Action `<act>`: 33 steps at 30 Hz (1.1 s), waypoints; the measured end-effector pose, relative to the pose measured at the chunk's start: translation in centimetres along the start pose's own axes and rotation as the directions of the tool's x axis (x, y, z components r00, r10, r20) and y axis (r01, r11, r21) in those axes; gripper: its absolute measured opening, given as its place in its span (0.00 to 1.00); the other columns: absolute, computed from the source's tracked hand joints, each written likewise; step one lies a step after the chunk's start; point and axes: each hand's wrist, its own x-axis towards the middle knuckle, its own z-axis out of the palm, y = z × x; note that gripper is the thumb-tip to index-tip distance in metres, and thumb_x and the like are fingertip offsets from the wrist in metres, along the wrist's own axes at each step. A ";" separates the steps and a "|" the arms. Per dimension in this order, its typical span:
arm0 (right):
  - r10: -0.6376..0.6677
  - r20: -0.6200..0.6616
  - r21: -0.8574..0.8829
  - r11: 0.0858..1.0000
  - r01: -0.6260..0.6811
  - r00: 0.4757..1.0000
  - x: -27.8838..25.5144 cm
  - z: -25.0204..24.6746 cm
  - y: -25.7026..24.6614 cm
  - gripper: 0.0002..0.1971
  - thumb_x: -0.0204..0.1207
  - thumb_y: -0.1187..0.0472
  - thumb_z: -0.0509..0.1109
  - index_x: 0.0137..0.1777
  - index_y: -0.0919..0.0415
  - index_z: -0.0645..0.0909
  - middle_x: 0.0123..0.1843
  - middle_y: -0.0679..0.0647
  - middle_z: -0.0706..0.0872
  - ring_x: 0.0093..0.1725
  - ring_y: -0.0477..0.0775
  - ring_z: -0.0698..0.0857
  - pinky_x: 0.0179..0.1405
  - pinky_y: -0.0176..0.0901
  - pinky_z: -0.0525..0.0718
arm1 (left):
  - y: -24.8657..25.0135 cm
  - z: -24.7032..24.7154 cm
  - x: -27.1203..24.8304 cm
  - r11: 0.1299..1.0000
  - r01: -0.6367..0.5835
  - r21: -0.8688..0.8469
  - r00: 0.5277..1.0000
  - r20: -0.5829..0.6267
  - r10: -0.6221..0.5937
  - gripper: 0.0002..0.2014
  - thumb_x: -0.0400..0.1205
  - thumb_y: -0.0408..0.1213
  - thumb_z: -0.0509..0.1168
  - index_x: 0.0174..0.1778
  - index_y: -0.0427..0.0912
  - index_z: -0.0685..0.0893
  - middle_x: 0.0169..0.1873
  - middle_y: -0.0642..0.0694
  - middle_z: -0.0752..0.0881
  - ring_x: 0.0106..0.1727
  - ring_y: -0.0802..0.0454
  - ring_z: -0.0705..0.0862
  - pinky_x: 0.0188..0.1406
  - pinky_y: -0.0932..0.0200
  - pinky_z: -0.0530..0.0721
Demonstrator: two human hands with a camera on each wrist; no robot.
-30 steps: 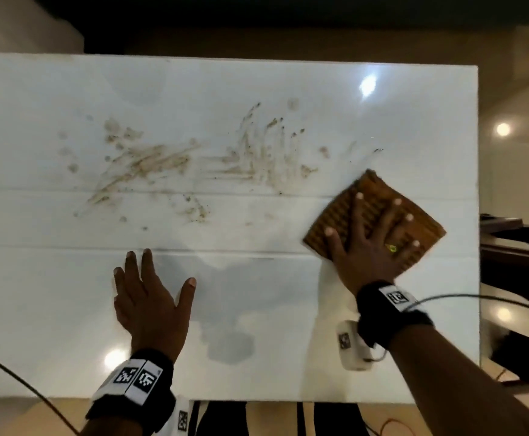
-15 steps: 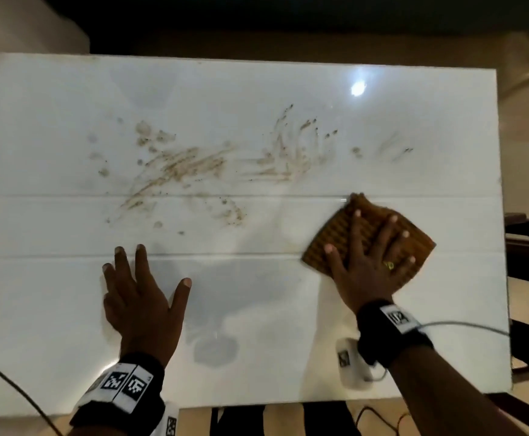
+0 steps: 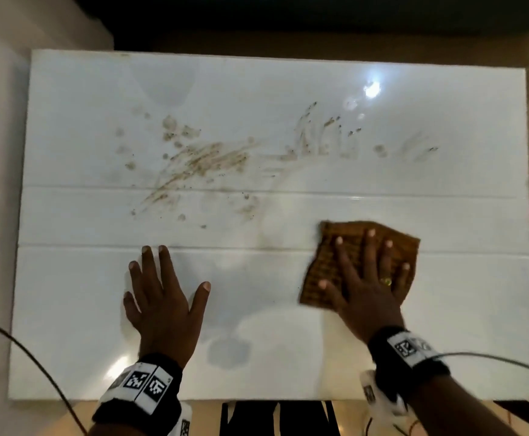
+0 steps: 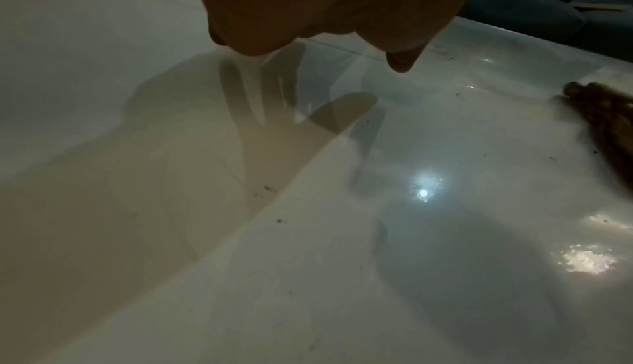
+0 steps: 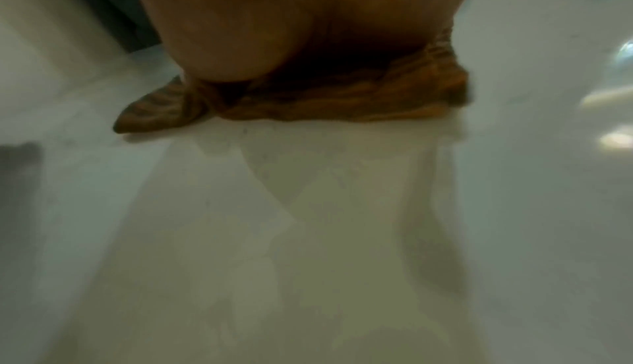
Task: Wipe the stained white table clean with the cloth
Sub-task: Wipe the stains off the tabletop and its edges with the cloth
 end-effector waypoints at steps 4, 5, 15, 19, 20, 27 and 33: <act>0.093 -0.078 0.116 0.990 -0.084 0.993 6.3 -1.8 -6.9 0.41 0.77 0.22 0.49 0.85 0.27 0.33 0.89 0.58 0.27 0.87 0.70 0.29 0.79 0.84 0.36 | -1.1 0.4 0.1 0.997 0.080 -0.008 0.995 -0.062 -0.080 0.45 0.83 0.63 0.58 0.89 0.44 0.47 0.89 0.42 0.51 0.89 0.38 0.50 0.80 0.23 0.58; 0.026 -0.079 0.088 0.996 -0.019 0.997 6.8 -1.6 -9.0 0.41 0.77 0.23 0.50 0.86 0.29 0.35 0.90 0.59 0.28 0.87 0.71 0.29 0.78 0.84 0.34 | -1.4 0.4 0.1 0.993 0.118 -0.030 0.990 -0.077 -0.120 0.46 0.80 0.65 0.58 0.88 0.44 0.49 0.87 0.41 0.55 0.87 0.37 0.54 0.79 0.22 0.60; -0.247 0.003 -0.115 0.962 0.246 0.969 0.4 0.0 -1.0 0.42 0.73 0.22 0.51 0.87 0.30 0.47 0.92 0.52 0.39 0.90 0.69 0.44 0.80 0.84 0.48 | -3.7 1.5 0.4 0.988 0.152 0.040 0.988 0.002 -0.152 0.51 0.74 0.80 0.35 0.88 0.52 0.35 0.89 0.44 0.37 0.90 0.38 0.38 0.85 0.25 0.46; -0.099 -0.049 -0.036 0.995 0.097 0.994 5.6 -1.9 -7.2 0.44 0.71 0.20 0.48 0.85 0.26 0.36 0.90 0.56 0.28 0.87 0.70 0.30 0.81 0.82 0.38 | -4.0 2.2 0.6 0.985 0.149 0.084 0.988 0.034 -0.152 0.50 0.76 0.78 0.33 0.89 0.48 0.36 0.89 0.42 0.36 0.89 0.36 0.38 0.83 0.23 0.47; -0.140 -0.049 -0.039 0.990 0.138 0.989 6.3 -1.6 -9.7 0.44 0.72 0.20 0.49 0.86 0.28 0.38 0.90 0.59 0.31 0.87 0.72 0.31 0.80 0.82 0.37 | -4.2 2.2 0.6 0.983 0.156 0.094 0.986 0.038 -0.160 0.50 0.77 0.78 0.32 0.89 0.47 0.37 0.89 0.41 0.37 0.89 0.36 0.38 0.83 0.22 0.48; -0.523 0.030 -0.143 0.841 0.521 0.852 -1.9 1.6 -8.3 0.39 0.75 0.26 0.61 0.86 0.31 0.57 0.92 0.55 0.51 0.88 0.71 0.56 0.80 0.84 0.53 | -4.9 2.2 0.6 0.989 0.131 0.070 0.988 0.071 -0.136 0.49 0.73 0.80 0.26 0.84 0.54 0.24 0.85 0.49 0.23 0.88 0.39 0.30 0.82 0.22 0.42; -0.097 -0.046 -0.058 0.994 0.094 0.994 4.4 -1.8 -6.0 0.41 0.74 0.21 0.45 0.87 0.31 0.49 0.92 0.56 0.37 0.89 0.70 0.39 0.80 0.85 0.45 | -4.8 2.3 0.7 0.991 0.121 0.065 0.990 0.069 -0.126 0.44 0.78 0.75 0.25 0.86 0.53 0.28 0.87 0.48 0.27 0.88 0.37 0.33 0.81 0.21 0.43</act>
